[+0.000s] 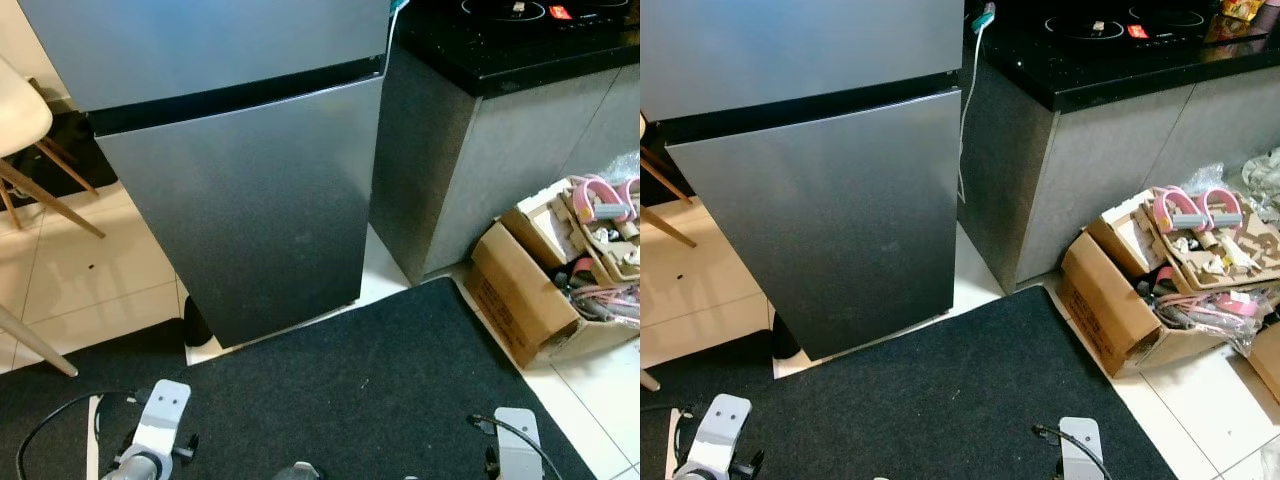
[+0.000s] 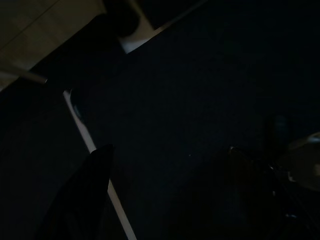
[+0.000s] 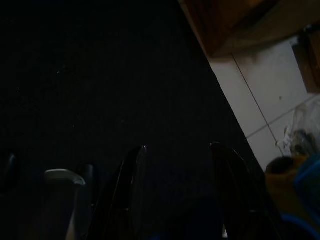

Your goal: Restocking fridge

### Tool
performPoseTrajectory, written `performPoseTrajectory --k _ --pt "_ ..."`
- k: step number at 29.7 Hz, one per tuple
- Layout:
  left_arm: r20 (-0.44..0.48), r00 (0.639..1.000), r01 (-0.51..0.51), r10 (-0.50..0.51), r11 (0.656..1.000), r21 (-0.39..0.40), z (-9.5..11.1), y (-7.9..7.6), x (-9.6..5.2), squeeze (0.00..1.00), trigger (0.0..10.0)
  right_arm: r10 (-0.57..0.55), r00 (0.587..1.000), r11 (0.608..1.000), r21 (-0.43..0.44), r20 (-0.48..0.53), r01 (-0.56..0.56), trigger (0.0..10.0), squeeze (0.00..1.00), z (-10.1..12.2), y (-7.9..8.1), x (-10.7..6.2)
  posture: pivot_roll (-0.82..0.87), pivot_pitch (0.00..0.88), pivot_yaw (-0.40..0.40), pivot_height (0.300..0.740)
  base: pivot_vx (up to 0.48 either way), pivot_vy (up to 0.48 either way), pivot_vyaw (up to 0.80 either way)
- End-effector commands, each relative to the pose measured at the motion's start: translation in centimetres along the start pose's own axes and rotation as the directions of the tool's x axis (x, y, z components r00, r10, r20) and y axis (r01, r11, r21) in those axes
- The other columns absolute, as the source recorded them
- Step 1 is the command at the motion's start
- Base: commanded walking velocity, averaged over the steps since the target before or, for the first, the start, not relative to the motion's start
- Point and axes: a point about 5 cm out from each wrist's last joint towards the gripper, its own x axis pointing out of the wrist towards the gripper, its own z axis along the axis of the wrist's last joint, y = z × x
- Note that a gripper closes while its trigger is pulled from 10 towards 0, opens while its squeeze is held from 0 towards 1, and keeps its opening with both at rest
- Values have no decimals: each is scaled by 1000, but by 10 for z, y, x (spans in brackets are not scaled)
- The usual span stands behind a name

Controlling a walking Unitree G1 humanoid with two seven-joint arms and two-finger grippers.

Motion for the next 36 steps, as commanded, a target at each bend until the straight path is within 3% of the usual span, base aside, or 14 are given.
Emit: performPoseTrajectory --k 1,36 --pt "-47 999 -5 5 1000 5 -11 0 -3 0 10000 -4 1000 1000 -7 5 4 10000 224 1 0 0 20 64 14 740 0 0 800" --pt "-86 996 -21 19 1000 -15 -19 -2 -5 0 10000 -10 1000 1000 -18 3 10 10000 243 0 -3 1 18 93 3 740 0 0 800"
